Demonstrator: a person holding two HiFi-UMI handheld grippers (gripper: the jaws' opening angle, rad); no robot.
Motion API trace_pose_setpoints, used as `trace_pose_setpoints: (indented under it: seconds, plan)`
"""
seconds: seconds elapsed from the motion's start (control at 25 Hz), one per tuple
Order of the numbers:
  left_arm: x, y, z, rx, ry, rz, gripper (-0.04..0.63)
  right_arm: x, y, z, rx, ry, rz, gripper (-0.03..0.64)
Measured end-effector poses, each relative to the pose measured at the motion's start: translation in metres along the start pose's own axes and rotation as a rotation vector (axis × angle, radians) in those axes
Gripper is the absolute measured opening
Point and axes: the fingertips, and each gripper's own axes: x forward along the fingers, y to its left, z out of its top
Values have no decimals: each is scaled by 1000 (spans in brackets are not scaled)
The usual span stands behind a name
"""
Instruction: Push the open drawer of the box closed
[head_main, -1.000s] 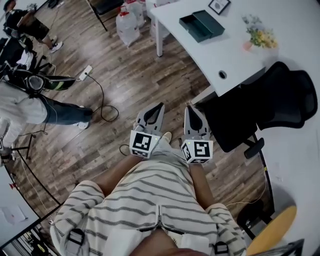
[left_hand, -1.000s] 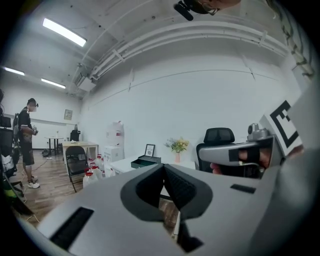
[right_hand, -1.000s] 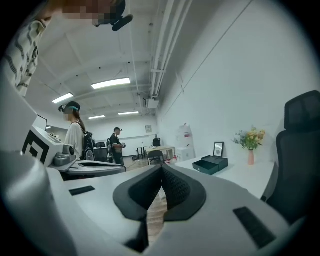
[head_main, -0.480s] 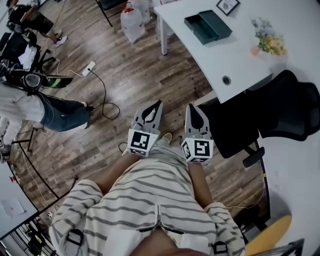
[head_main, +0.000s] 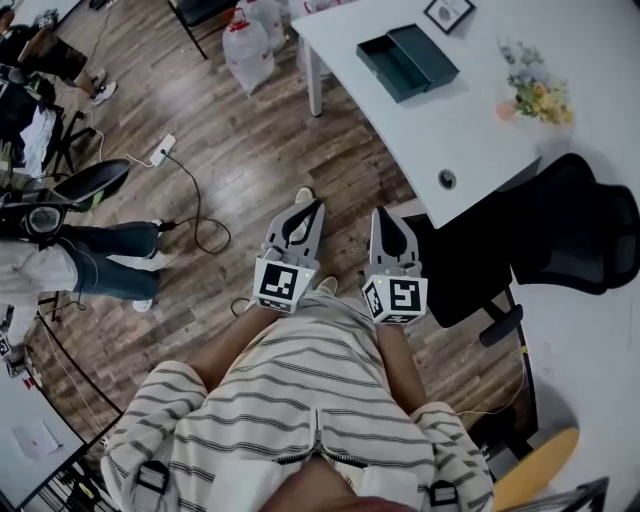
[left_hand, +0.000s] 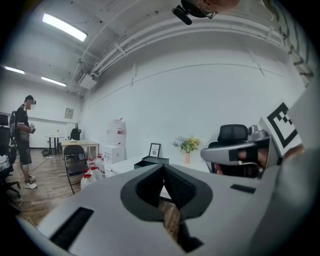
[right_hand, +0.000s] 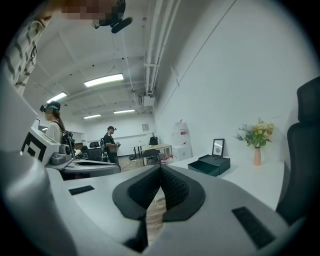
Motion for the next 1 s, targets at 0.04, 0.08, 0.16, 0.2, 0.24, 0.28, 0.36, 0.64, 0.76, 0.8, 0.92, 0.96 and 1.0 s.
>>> trace_pose_setpoints:
  seconds: [0.04, 0.08, 0.16, 0.2, 0.24, 0.28, 0.36, 0.64, 0.76, 0.8, 0.92, 0.96, 1.0]
  plan:
    - [11, 5, 0, -8, 2, -4, -2, 10, -5, 2, 0, -1, -4, 9]
    - [22, 10, 1, -16, 4, -11, -2, 21, -11, 4, -2, -6, -10, 9]
    - [44, 22, 5, -21, 3, -24, -2, 44, -19, 9, -7, -17, -19, 9]
    - [55, 30, 8, -20, 1, -29, -2, 55, -21, 12, -7, -20, -20, 9]
    - [67, 39, 10, -19, -2, -33, -2, 69, -24, 15, -8, -21, -20, 9]
    - [79, 48, 13, -19, -4, -38, -2, 83, -28, 18, -10, -20, -21, 9]
    - [106, 65, 19, -20, -2, -52, -2, 111, -38, 28, -15, -19, -33, 9]
    - [197, 123, 47, -10, 16, -128, -2, 200, -81, 63, -9, -10, -118, 9]
    - [236, 141, 53, 5, 35, -174, -3, 234, -102, 72, 13, -9, -169, 9]
    - [247, 145, 54, 12, 41, -191, -3, 243, -106, 74, 17, -8, -184, 9]
    - [274, 158, 55, 28, 55, -232, -2, 268, -117, 80, 15, -9, -218, 9]
    - [284, 163, 56, 30, 58, -242, -2, 277, -122, 82, 16, -10, -229, 9]
    - [295, 168, 57, 31, 60, -252, -2, 287, -129, 84, 19, -9, -241, 9]
